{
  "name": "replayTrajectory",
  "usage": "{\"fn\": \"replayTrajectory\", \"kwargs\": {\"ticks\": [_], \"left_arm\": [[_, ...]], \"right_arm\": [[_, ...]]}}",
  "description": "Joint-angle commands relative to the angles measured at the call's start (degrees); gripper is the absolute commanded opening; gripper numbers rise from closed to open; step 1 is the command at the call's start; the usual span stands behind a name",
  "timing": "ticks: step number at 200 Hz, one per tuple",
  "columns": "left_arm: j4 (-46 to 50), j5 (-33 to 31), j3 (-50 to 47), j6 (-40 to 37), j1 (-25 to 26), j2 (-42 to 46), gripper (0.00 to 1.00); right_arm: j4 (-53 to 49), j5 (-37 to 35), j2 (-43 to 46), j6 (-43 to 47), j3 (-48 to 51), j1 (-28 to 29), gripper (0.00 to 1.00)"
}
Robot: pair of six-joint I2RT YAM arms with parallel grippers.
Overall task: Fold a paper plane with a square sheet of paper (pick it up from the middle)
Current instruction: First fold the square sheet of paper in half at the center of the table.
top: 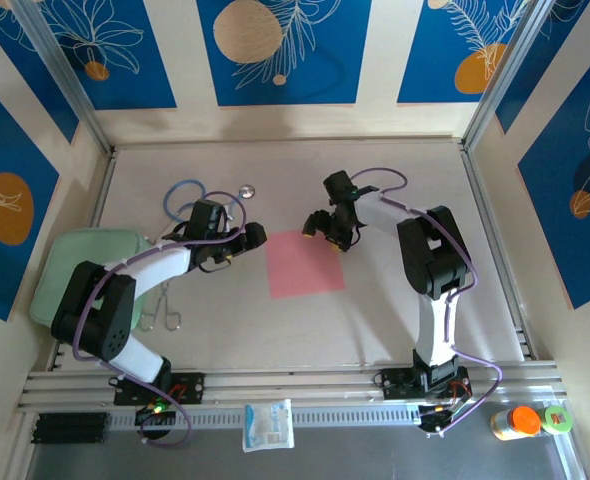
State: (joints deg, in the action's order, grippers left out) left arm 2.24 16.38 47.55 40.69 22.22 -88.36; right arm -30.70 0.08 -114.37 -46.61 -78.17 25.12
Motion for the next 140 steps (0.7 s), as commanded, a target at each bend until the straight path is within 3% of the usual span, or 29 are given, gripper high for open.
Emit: {"fn": "replayTrajectory", "kwargs": {"ticks": [1,36,66,98,140], "left_arm": [[1.89,-1.35,1.80,0.68,0.46,-0.49,0.99],[2.97,-1.94,1.61,1.01,0.87,-0.65,0.99],[5.77,-3.20,2.28,0.76,2.38,-0.59,0.99],[14.44,-8.93,5.64,-1.46,6.85,-0.82,0.99],[28.51,-20.21,15.78,-4.96,16.33,-6.32,1.00]], "right_arm": [[-2.31,-4.78,1.99,-11.83,4.84,2.50,0.78],[-1.25,-5.35,4.27,-26.52,8.45,7.10,0.78],[-1.85,-4.65,5.04,-29.59,6.91,8.57,0.77],[4.47,-4.38,12.91,-21.89,10.06,6.03,0.79],[9.10,-5.77,21.60,-8.06,16.79,0.02,0.99]]}}
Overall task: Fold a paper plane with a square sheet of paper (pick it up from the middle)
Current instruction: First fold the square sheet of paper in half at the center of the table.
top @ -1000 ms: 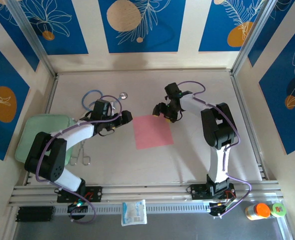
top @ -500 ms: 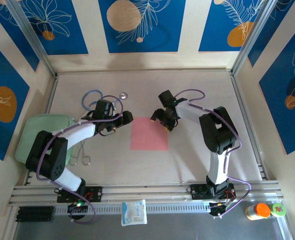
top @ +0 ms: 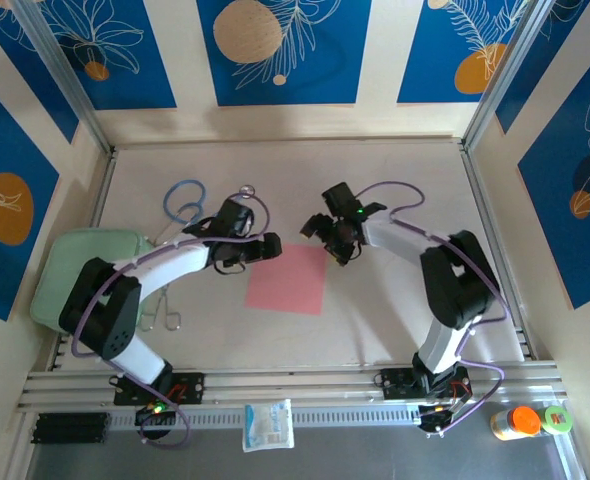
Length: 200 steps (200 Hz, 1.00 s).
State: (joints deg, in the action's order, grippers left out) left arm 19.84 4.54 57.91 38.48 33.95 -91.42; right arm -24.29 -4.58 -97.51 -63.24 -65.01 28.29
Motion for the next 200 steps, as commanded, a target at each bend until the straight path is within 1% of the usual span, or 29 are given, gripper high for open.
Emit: {"fn": "replayTrajectory", "kwargs": {"ticks": [1,25,38,69,77,87,101,144,169,200], "left_arm": [[11.23,-8.47,5.70,-2.73,4.87,-3.47,0.99],[16.20,-13.30,11.80,-2.56,9.38,-8.45,0.99],[18.35,-14.57,14.72,-2.12,11.05,-11.20,0.99],[20.46,-14.02,19.67,-0.93,13.50,-16.61,1.00],[20.54,-13.29,20.56,-0.75,13.83,-17.77,0.95],[20.59,-11.80,21.78,-0.43,13.99,-19.28,0.92],[21.29,-11.39,23.52,0.35,14.24,-21.18,0.89],[24.96,-13.95,27.61,1.92,14.83,-24.89,0.89],[24.82,-13.13,27.87,4.13,15.06,-25.84,0.89],[25.14,-12.79,28.18,4.78,15.75,-26.49,0.89]], "right_arm": [[2.81,-1.12,4.90,8.75,3.83,-3.24,0.99],[3.34,-1.22,7.55,13.03,6.09,-7.81,0.99],[3.11,-1.13,8.36,14.30,6.77,-9.85,0.99],[4.74,2.05,9.51,14.56,9.20,-14.35,0.99],[5.39,3.03,9.62,14.44,9.86,-15.07,0.99],[6.05,4.16,9.54,14.22,10.55,-15.98,0.99],[6.37,4.88,9.23,14.11,11.02,-16.51,1.00],[7.21,7.07,8.22,15.07,11.17,-16.99,0.99],[7.53,7.39,7.49,15.13,11.03,-17.04,0.99],[7.11,7.83,6.31,15.09,10.28,-17.04,0.99]]}}
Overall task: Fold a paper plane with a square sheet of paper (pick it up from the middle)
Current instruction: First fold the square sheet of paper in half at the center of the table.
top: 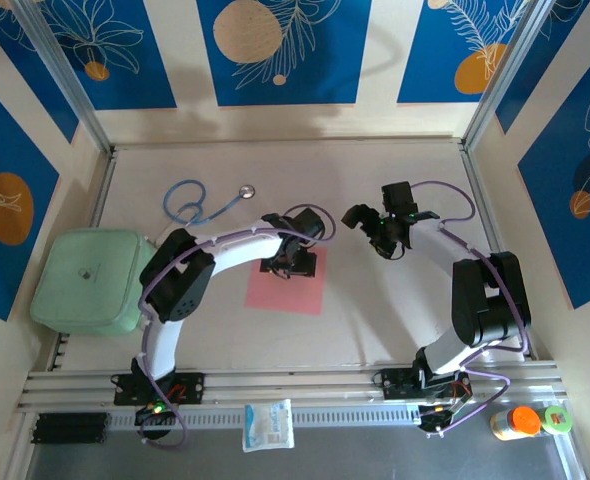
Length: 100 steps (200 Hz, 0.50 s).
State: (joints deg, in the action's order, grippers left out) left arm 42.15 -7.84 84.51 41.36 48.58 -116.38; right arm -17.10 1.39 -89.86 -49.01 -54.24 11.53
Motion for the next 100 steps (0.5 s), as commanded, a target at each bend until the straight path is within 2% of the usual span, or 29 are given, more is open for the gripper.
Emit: {"fn": "replayTrajectory", "kwargs": {"ticks": [1,100], "left_arm": [[2.88,-0.47,1.56,1.97,1.15,-1.59,0.88],[2.24,-0.87,-0.74,3.28,1.17,-4.72,0.84]], "right_arm": [[-0.10,1.86,-1.35,0.86,-0.46,-0.28,0.99],[-0.66,2.21,-2.77,1.04,-0.86,-0.36,0.98]]}}
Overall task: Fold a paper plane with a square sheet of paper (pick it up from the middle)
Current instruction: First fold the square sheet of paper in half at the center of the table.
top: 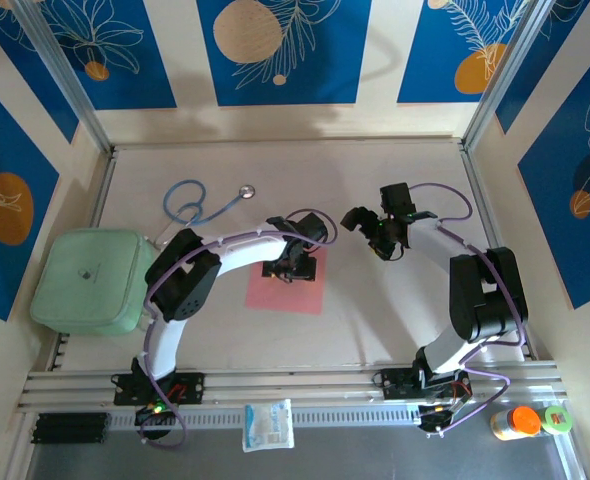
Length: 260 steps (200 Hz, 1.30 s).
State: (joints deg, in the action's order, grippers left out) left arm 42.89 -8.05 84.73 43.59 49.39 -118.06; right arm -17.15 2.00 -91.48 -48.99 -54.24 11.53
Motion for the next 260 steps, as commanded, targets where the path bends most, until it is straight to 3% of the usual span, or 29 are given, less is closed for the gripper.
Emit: {"fn": "replayTrajectory", "kwargs": {"ticks": [1,104,141,201,235,260], "left_arm": [[1.45,-0.65,-1.01,1.01,0.36,-3.05,0.84],[0.61,-0.65,-1.59,1.27,0.31,-1.45,0.78],[-2.53,1.21,-3.16,1.01,-0.28,2.73,0.65],[-18.13,18.60,-12.39,-1.29,-7.57,14.07,0.36],[-27.76,28.74,-16.64,1.11,-10.92,18.55,0.35],[-34.43,32.73,-19.27,3.30,-12.11,19.89,0.35]], "right_arm": [[-0.61,1.55,-1.15,1.01,-0.86,-0.37,0.98],[-0.87,1.78,-1.59,0.65,-1.36,-0.59,0.97],[-0.96,2.17,-1.34,0.65,-1.57,-0.85,0.96],[1.60,5.74,0.22,0.92,-0.75,-1.43,0.96],[4.95,9.59,1.38,0.88,0.58,-1.35,0.95],[8.17,12.83,1.83,0.79,1.58,-1.10,0.86]]}}
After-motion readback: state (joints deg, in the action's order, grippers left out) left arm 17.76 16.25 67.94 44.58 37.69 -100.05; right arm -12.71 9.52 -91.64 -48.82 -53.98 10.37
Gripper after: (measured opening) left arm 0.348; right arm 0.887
